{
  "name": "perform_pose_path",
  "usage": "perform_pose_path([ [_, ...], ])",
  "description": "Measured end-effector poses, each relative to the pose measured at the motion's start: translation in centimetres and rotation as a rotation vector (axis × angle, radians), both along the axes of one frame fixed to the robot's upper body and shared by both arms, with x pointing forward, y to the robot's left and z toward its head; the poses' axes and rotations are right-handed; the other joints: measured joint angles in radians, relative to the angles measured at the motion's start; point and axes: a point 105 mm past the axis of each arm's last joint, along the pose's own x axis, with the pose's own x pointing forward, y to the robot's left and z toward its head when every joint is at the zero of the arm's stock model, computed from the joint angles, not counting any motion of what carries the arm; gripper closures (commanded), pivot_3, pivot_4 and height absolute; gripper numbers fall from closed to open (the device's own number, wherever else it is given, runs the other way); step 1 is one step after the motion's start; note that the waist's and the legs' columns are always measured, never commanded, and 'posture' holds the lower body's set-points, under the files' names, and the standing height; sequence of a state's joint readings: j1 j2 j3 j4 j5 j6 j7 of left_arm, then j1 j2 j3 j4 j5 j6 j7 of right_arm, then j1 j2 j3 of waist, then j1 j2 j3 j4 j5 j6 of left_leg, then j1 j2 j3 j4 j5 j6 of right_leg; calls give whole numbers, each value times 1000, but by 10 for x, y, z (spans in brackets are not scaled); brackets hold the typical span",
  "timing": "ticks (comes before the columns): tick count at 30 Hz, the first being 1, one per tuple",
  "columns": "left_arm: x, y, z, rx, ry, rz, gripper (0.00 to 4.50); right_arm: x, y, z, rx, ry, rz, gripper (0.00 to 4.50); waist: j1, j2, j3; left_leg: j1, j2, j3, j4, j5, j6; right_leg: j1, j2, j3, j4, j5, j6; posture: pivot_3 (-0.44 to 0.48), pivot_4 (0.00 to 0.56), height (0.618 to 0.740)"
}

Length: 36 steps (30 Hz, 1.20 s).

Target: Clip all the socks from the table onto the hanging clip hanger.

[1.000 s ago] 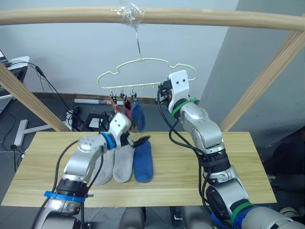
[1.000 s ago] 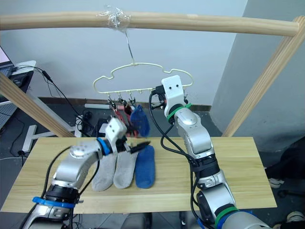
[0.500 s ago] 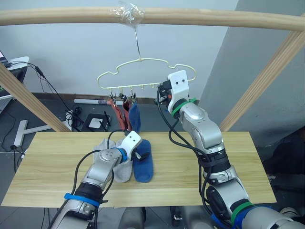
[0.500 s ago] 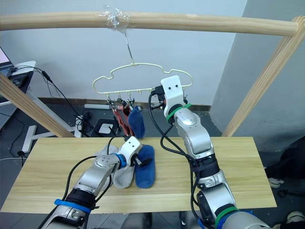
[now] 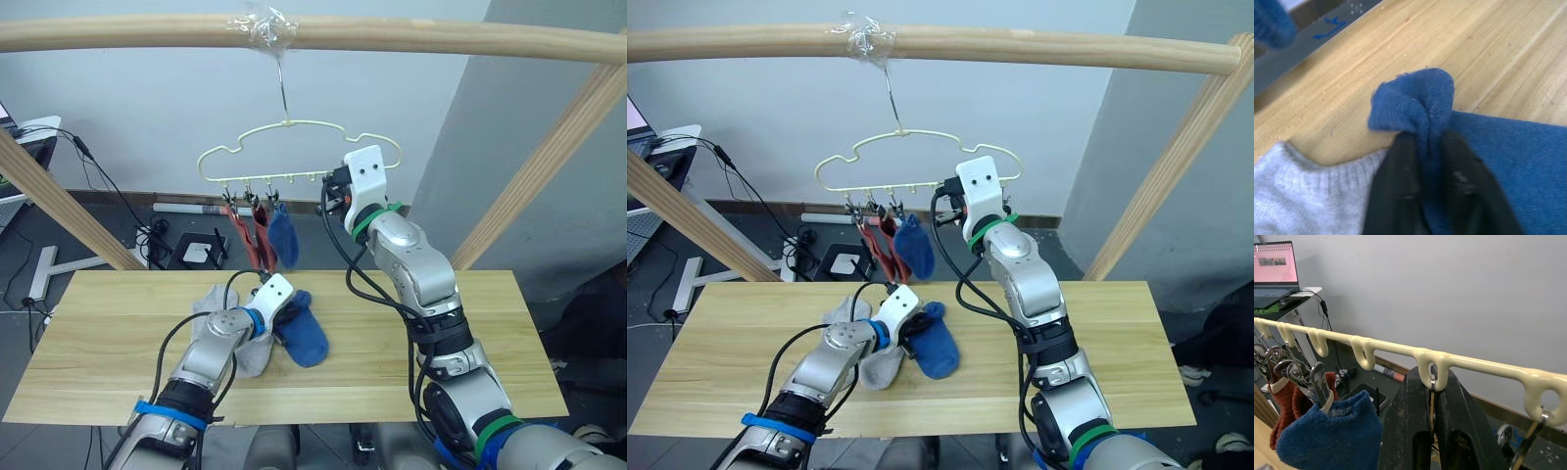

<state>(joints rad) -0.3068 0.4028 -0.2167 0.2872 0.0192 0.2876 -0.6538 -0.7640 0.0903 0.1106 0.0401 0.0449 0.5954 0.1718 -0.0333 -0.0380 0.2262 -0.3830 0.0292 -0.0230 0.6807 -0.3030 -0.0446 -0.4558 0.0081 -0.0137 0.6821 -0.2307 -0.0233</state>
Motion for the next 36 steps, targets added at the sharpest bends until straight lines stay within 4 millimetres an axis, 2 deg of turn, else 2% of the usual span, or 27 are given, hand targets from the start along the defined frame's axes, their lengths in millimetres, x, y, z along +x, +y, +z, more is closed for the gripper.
perform_pose_path([
  [3,3,0,14,-3,-92,-62,4473,0,0,0,3,2,3,4500,0,0,0,0,0,0,0,0,0,0,0,0,0,0,0,-51,199,701],
  [10,10,-23,84,-40,-513,-307,4473,0,-1,0,6,2,6,4500,1,0,0,0,0,1,0,0,0,0,-1,0,0,0,0,-46,203,701],
  [14,14,-31,105,-49,-647,-357,4473,-1,-1,1,7,3,9,4500,1,0,0,0,0,1,0,0,0,0,0,0,0,0,0,-46,203,701],
  [22,25,-38,121,6,-810,-351,4473,-3,-1,2,32,23,23,4500,0,0,0,-1,0,1,0,0,0,0,-1,-1,0,0,0,-49,205,701],
  [36,40,-45,129,47,-861,-359,4473,-6,3,0,50,54,51,4500,1,0,0,-1,0,2,0,0,0,0,0,-2,0,0,0,-47,201,701],
])
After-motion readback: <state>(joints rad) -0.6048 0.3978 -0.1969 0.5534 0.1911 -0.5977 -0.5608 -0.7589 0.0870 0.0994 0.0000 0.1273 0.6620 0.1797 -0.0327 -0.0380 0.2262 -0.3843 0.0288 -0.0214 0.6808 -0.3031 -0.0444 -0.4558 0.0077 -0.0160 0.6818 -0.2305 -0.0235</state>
